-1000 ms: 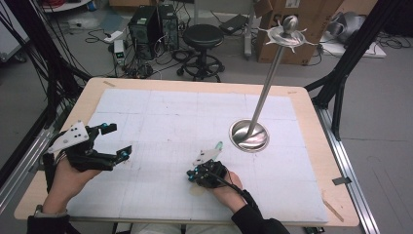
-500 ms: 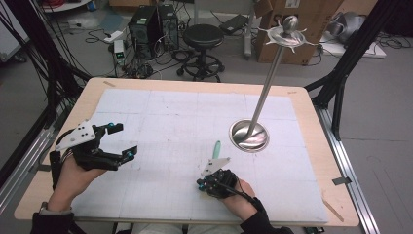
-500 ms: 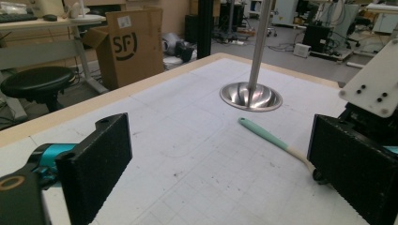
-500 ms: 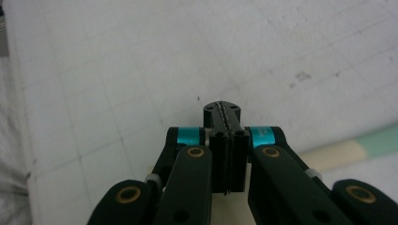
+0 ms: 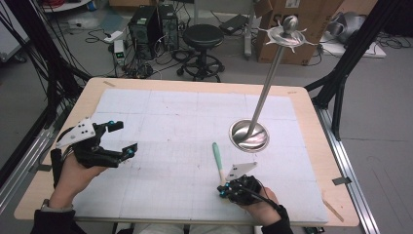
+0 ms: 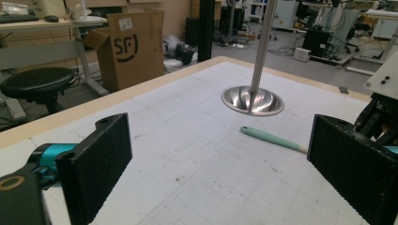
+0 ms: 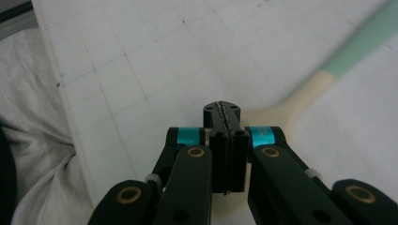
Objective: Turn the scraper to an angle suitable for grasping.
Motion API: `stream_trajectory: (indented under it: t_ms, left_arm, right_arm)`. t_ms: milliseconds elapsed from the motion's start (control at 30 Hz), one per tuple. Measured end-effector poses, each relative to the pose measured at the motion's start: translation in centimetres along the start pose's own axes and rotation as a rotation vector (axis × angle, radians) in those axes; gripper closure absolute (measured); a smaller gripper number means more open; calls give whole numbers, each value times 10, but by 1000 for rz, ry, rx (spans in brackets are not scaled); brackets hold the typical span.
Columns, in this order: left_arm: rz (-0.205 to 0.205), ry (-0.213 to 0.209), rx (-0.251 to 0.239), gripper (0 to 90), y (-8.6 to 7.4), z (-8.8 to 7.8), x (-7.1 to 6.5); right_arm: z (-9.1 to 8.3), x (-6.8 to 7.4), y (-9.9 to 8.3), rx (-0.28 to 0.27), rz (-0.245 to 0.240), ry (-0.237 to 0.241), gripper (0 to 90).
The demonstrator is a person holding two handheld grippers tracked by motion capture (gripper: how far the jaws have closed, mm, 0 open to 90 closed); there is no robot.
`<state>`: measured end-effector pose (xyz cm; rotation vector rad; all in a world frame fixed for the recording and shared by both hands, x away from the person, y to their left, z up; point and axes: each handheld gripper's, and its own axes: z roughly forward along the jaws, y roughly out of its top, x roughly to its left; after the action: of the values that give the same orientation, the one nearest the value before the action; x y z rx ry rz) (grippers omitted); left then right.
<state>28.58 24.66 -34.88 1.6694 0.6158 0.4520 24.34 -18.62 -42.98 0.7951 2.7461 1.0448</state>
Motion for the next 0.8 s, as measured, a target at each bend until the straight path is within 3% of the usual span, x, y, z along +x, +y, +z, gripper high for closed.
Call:
stream_trajectory:
  t_ms: [100, 133, 200, 267, 300, 333, 400, 467, 533, 667, 700, 800]
  left_arm:
    - [4, -1, 3, 73, 0, 1, -1]
    - [2, -1, 3, 73, 0, 1, -1]
    - [4, -1, 5, 73, 1, 2, -1]
    - [7, -1, 3, 73, 2, 3, -3]
    - [9, -5, 5, 73, 2, 3, -3]
    - [9, -5, 6, 74, 2, 3, -4]
    - [8, -3, 6, 73, 2, 3, -4]
    - [11, -2, 9, 74, 2, 3, -4]
    - [12, -3, 12, 74, 1, 3, -5]
    - [13, 1, 21, 73, -2, 0, -5]
    - [7, 5, 18, 73, -3, -1, -4]
    - [10, 18, 21, 73, -4, -5, -4]
  right_arm:
    - [-13, -8, -12, 37, 32, -32, 900]
    - [-15, -11, -16, 73, 40, -65, 900]
    - [-17, -19, -22, 32, 94, -15, 900]
    - [-19, -26, -20, -33, 120, -33, 900]
    - [-19, -26, -20, -33, 120, -33, 900]
    - [-16, -30, -14, -67, 124, -81, 900]
    - [-12, -32, -10, -76, 122, -100, 900]
    - [-5, -38, -1, -92, 125, -153, 900]
    - [7, -48, 12, -116, 157, -196, 900]
    - [19, -52, 20, -99, 166, -222, 900]
    - [28, -56, 24, -83, 161, -250, 900]
    - [31, -60, 26, -100, 177, -248, 900]
